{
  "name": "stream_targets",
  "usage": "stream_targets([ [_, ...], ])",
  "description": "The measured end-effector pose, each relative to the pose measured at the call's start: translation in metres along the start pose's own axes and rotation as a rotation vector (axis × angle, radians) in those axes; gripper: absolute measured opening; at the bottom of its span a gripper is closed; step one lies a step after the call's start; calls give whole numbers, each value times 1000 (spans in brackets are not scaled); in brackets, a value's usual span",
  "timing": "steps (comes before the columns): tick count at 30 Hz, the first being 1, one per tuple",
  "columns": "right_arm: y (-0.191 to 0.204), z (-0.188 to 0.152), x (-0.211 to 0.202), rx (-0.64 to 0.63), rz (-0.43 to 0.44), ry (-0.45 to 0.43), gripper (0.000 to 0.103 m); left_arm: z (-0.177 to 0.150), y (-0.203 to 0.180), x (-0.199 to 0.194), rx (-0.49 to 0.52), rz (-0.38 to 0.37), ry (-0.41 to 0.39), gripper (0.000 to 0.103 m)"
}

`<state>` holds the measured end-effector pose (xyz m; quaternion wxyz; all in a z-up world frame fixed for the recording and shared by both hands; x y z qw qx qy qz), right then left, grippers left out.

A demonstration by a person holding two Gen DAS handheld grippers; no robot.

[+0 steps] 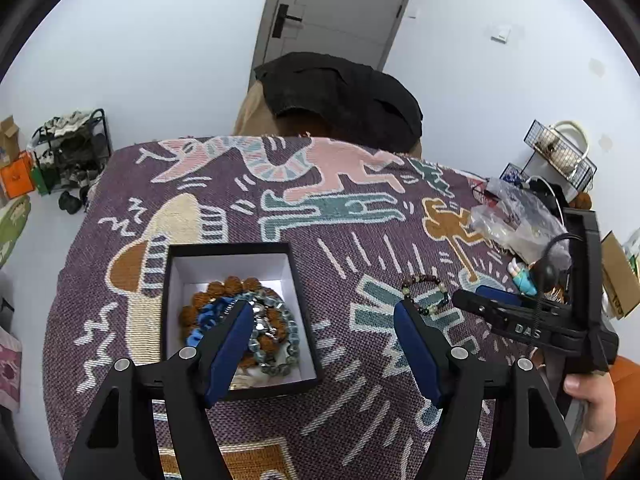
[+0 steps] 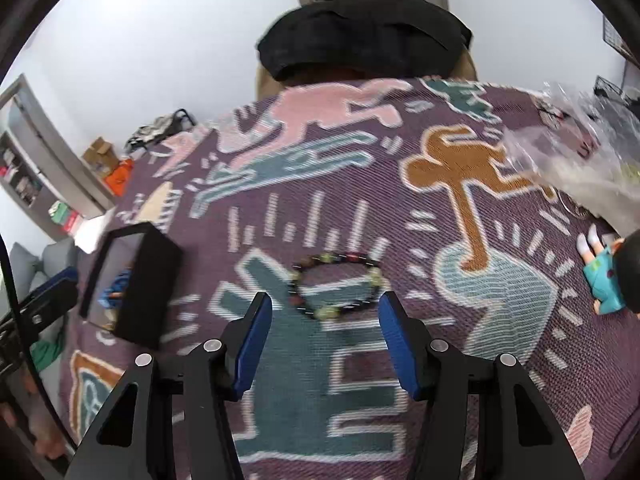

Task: Organize jewelry
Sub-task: 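Move the right gripper to the black and green bead bracelet and grasp it, then carry the bead bracelet into the black box and open the right gripper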

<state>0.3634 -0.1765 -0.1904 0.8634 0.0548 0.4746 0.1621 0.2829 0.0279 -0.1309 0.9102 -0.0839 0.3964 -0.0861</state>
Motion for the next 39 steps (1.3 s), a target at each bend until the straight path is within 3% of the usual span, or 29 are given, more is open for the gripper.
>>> stream_targets([
  [13,-28,10,43,31,-101,40,55,-8,1,9,4,17,3,73],
  [14,-27,12,47,9,-128,33,51,-8,3,9,1,19,4,73],
  [16,-25,12,49,-41,-199,16,28,-9,11,7,-10,27,3,73],
  [17,-26,14,49,-36,-193,12,9,-9,15,6,-17,32,1,73],
  [20,-30,17,43,24,-147,20,9,-10,29,1,-47,43,-6,73],
  [25,-19,23,23,-2,-123,-28,9,-8,51,-8,-96,60,-24,73],
  [39,66,42,-27,-132,-56,-135,9,-13,100,-38,-184,63,-75,73],
])
Point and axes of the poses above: each gripper's, at about its wrist camera, not at the fingertips, and x roughly the way its jaws point, y to its left, z to its top, the point moved 7 cm from there along x, roughly the way its jaws point, and after that the axes turned 3 degrees about x, right-handed, at the moved point
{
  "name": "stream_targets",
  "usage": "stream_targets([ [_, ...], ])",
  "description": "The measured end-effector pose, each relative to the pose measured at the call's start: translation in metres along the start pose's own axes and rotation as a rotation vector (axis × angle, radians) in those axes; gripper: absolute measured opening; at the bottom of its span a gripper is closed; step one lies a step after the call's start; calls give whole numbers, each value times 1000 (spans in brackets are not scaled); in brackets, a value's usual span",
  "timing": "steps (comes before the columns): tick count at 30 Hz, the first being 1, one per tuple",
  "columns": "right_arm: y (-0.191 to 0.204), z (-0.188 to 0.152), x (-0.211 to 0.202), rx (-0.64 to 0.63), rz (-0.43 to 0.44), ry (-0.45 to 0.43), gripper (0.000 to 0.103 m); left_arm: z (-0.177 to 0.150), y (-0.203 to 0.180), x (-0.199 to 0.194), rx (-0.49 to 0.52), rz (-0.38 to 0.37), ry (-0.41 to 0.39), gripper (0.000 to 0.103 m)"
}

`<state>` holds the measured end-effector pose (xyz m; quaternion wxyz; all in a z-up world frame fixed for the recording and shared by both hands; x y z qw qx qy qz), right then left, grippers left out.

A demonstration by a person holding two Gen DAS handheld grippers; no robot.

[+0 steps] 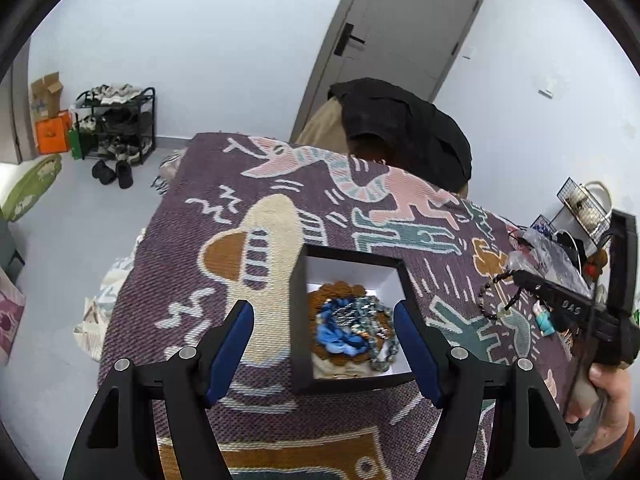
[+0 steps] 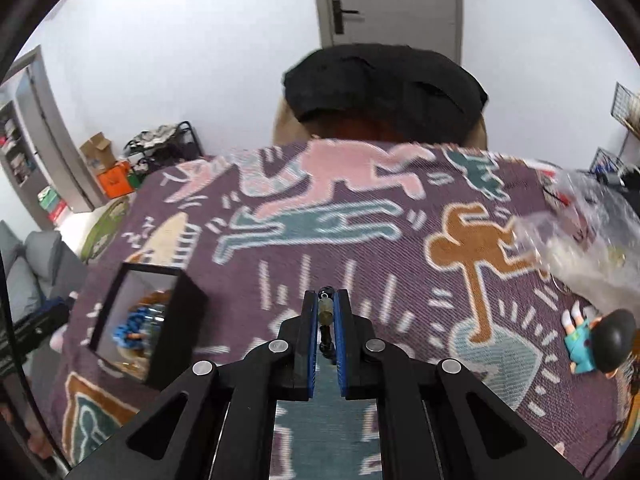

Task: Organize jewelry
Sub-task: 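Carry the bead bracelet into the black box and open the right gripper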

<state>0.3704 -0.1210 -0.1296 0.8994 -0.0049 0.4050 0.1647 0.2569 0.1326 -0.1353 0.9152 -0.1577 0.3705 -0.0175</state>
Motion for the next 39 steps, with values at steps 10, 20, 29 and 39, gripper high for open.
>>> stream_targets([
  [10,70,16,-26,-83,83,-50,9,-6,24,-1,-46,3,2,73],
  [20,125,19,-21,-117,166,-28,9,-13,42,-1,-75,3,8,73],
  [29,170,4,-14,-148,253,31,54,-16,59,-9,-121,7,1,73],
  [39,158,-7,-33,-156,232,14,56,-16,61,-23,-146,16,-41,73],
])
Point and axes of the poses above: each gripper's, at about its wrist camera, not at the fingertips, and x roughly the way its jaws point, y to its left, z to its top, the point moved 7 cm from there along x, roughly the way its jaws point, and after that the axes turned 3 degrees about x, right-handed, at the moved point
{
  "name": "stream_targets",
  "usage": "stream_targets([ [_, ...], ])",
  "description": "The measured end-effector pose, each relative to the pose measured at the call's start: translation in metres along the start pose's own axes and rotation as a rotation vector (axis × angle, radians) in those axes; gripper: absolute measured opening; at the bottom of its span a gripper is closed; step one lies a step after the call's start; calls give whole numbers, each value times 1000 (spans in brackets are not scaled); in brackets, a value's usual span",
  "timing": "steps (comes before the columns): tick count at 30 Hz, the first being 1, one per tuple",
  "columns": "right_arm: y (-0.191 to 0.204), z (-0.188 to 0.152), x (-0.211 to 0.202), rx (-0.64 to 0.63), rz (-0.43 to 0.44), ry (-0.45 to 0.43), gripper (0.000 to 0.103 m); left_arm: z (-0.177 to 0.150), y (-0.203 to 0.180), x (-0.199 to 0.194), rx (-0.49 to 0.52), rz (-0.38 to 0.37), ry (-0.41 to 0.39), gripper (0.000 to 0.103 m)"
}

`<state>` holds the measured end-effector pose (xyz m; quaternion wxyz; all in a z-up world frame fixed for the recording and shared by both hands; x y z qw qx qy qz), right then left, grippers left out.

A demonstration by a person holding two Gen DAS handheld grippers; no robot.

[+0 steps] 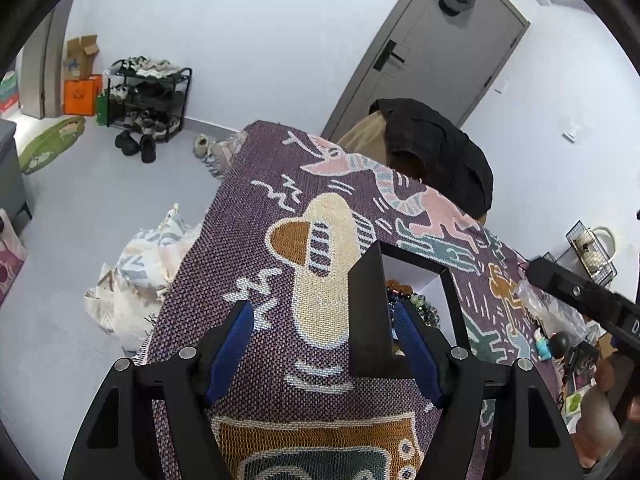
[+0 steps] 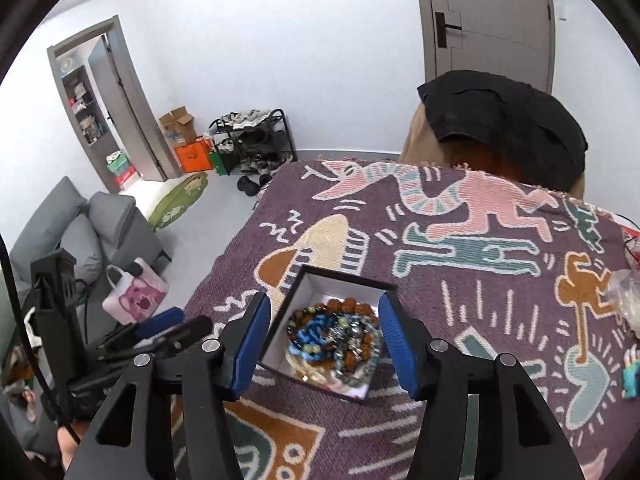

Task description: Organize jewelry

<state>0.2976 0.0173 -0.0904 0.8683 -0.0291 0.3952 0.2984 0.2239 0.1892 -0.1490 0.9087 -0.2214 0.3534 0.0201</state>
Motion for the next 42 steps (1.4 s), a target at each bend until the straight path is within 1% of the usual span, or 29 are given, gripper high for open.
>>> stream_targets([
  [3,-10,-7,-11,11,-6,-8,56,1,-6,-7,15,22,-28,73],
  [6,-20,-17,-24,28,-17,-11,56,0,-19,-14,52,35,-42,73],
  [8,-27,-23,-37,41,-18,-30,56,-2,-26,-18,75,39,-48,73],
  [11,-37,-30,-55,51,-37,-58,56,-6,-44,-24,135,45,-57,73],
  [15,-47,-34,-82,57,-53,-107,56,-9,-66,-36,196,47,-79,73],
  [16,-51,-34,-90,60,-59,-123,56,-10,-72,-40,210,43,-85,75],
  [17,-53,-34,-94,62,-64,-132,59,-11,-78,-44,223,40,-92,79],
  [18,-57,-35,-101,67,-71,-145,70,-11,-83,-47,234,37,-99,80],
  [19,-62,-35,-109,74,-79,-164,76,-11,-90,-52,252,35,-110,83],
  [20,-64,-36,-116,79,-86,-182,85,-12,-94,-55,262,35,-116,86],
  [21,-68,-36,-123,82,-96,-205,87,-12,-102,-60,281,33,-127,87],
  [23,-74,-37,-137,86,-113,-233,87,-13,-112,-68,304,32,-144,95],
  [26,-83,-41,-154,102,-113,-260,88,-14,-130,-83,349,39,-178,99],
  [28,-85,-45,-163,102,-110,-271,91,-16,-139,-92,367,47,-196,101],
  [29,-85,-47,-169,100,-100,-282,95,-16,-143,-94,374,45,-202,102],
  [30,-85,-49,-173,100,-89,-290,97,-17,-148,-100,387,43,-216,102],
  [32,-85,-54,-183,105,-73,-302,99,-19,-153,-108,401,49,-233,102],
  [34,-86,-59,-190,106,-76,-313,100,-21,-159,-117,412,53,-253,103],
  [36,-88,-66,-199,106,-87,-323,103,-22,-163,-124,416,60,-268,103],
  [42,-93,-82,-210,100,-101,-323,103,-32,-176,-149,451,78,-331,103],
])
Point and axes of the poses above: each gripper's, at about its wrist camera, not at the fingertips, and x roughly the way its jaws point, y to its left, z to its top, the point moved 7 cm from there along x, roughly the way its jaws point, and after that the axes turned 3 degrees about x, right-handed, at the moved point
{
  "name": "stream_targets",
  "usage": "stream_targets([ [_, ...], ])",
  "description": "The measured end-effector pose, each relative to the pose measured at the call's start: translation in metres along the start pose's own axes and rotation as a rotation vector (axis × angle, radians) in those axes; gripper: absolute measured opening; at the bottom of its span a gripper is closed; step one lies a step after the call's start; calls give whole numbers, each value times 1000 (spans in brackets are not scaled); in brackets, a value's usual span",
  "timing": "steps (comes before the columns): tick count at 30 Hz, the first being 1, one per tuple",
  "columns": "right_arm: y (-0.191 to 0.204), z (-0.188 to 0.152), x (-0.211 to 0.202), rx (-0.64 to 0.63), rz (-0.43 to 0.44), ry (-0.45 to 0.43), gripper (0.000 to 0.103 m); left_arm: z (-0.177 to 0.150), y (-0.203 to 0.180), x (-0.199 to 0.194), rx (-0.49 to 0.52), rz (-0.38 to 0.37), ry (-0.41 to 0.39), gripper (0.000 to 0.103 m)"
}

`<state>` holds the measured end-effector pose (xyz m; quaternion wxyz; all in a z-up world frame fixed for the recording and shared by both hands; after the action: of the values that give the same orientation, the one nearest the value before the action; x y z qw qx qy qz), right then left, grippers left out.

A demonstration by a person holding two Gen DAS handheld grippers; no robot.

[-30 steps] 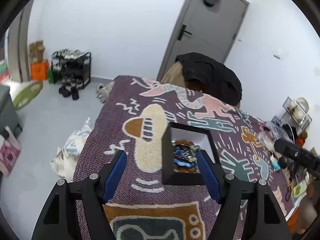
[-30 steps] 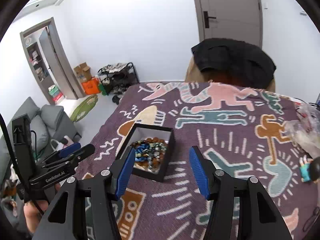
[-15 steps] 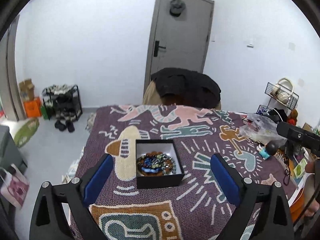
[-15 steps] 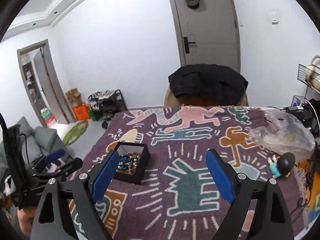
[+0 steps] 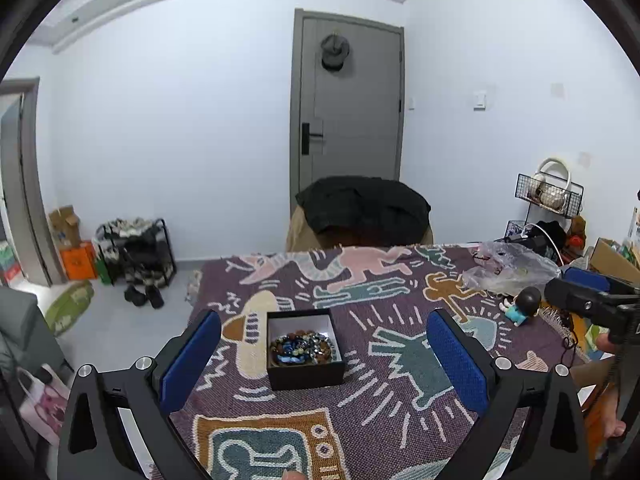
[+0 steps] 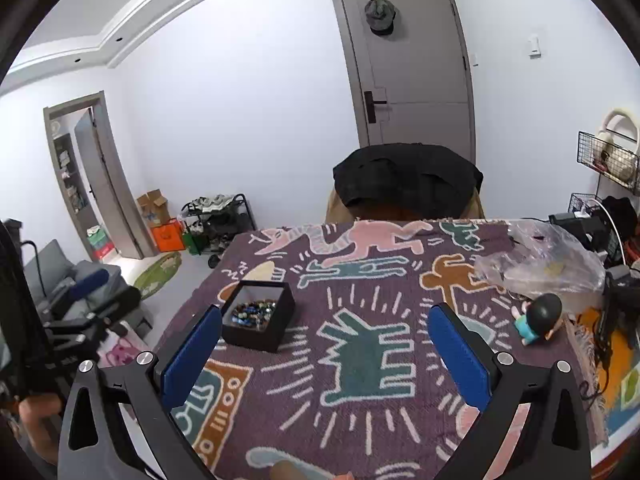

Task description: Organize jewelry

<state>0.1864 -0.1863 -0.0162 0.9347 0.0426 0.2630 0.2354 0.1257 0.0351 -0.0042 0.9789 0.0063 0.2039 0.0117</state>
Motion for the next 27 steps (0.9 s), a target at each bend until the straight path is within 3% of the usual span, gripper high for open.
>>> stream_targets([
  [15,-16,-32,-29,-11,-68,21,103,-11,-31,-45,69,9,-89,103],
  [20,-23,-44,-40,-11,-68,28,103,-30,-38,-54,89,-27,-70,103],
  [27,-21,-51,-51,-2,-81,-19,103,-49,-29,-54,87,-10,-50,103],
])
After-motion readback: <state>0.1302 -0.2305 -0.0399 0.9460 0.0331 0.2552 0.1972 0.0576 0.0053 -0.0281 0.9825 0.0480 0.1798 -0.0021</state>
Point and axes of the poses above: each gripper's, at about its wrist camera, not at the fingertips, and x roughly the way its jaws point, y to its left, z to its top, the point moved 7 cm from there along x, roughly the way its jaws point, and after that the axes turned 3 degrees about x, right-handed, at the moved point
